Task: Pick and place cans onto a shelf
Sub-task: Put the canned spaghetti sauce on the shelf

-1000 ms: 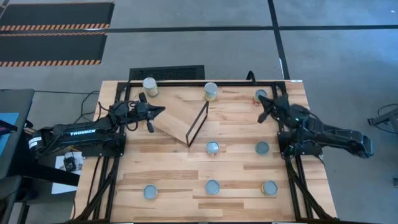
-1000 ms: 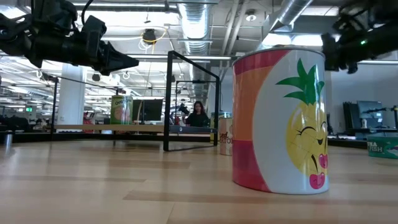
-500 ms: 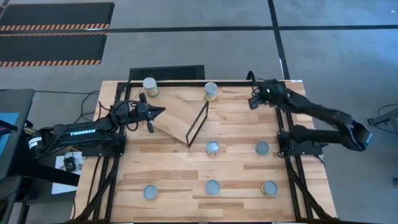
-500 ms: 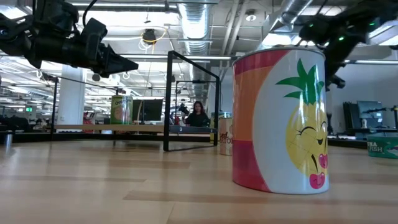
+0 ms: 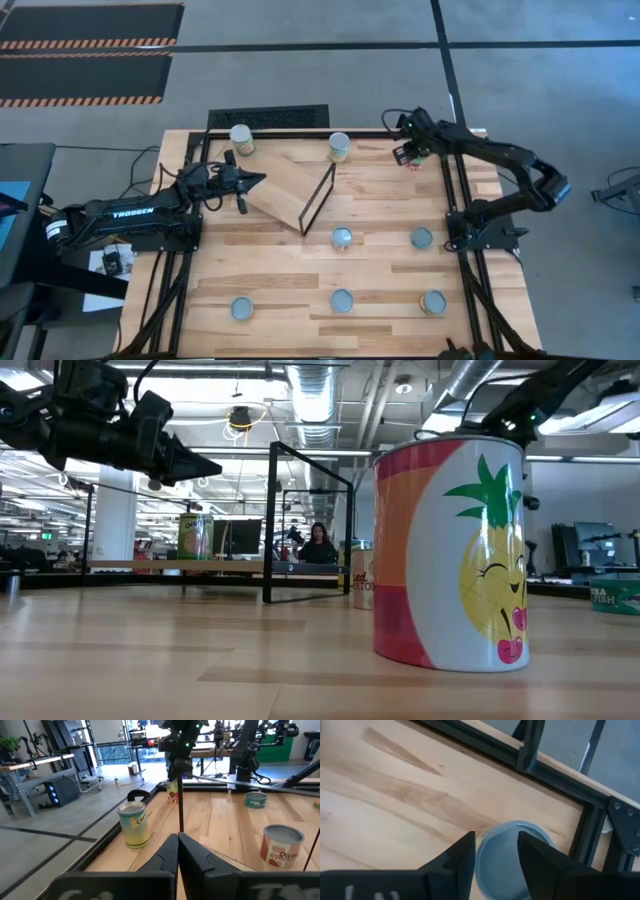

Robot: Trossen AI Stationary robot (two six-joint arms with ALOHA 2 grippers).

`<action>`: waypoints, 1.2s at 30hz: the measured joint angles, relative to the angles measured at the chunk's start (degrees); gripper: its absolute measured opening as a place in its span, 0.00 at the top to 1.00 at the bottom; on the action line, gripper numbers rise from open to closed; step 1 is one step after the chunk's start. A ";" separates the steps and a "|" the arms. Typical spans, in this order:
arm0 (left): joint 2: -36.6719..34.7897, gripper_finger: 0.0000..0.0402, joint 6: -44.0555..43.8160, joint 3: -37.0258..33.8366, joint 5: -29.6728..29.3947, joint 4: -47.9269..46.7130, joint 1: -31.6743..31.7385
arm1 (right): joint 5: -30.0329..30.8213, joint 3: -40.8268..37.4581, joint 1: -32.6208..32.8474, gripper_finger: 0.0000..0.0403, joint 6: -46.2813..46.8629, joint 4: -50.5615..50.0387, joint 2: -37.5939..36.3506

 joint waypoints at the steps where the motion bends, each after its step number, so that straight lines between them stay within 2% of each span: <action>1: 0.00 1.00 0.01 0.00 -0.02 -0.17 0.00 | 0.00 0.19 -0.26 0.59 0.06 -0.03 0.71; 8: 0.00 1.00 0.37 0.00 -0.11 -0.32 -0.02 | -2.32 0.52 -0.90 0.70 1.07 0.17 4.32; 17: 0.00 1.00 0.35 0.00 -0.26 -0.32 -0.02 | -4.87 0.80 0.33 0.97 -1.64 -0.71 4.18; 20: 0.00 1.00 0.37 0.00 -0.26 -0.32 -0.02 | -7.17 3.41 1.64 0.96 -0.79 -5.06 3.21; 26: 0.00 1.00 0.37 0.00 -0.88 -0.32 0.00 | -6.59 13.95 7.34 0.96 0.24 -12.69 2.87; 32: 0.00 1.00 0.37 0.00 -0.90 -0.32 0.00 | -6.50 25.44 14.52 0.98 -0.69 -12.03 3.23; 36: 0.00 1.00 0.37 0.00 -0.96 -0.32 0.00 | -6.38 33.66 18.79 0.96 -3.65 -11.46 6.70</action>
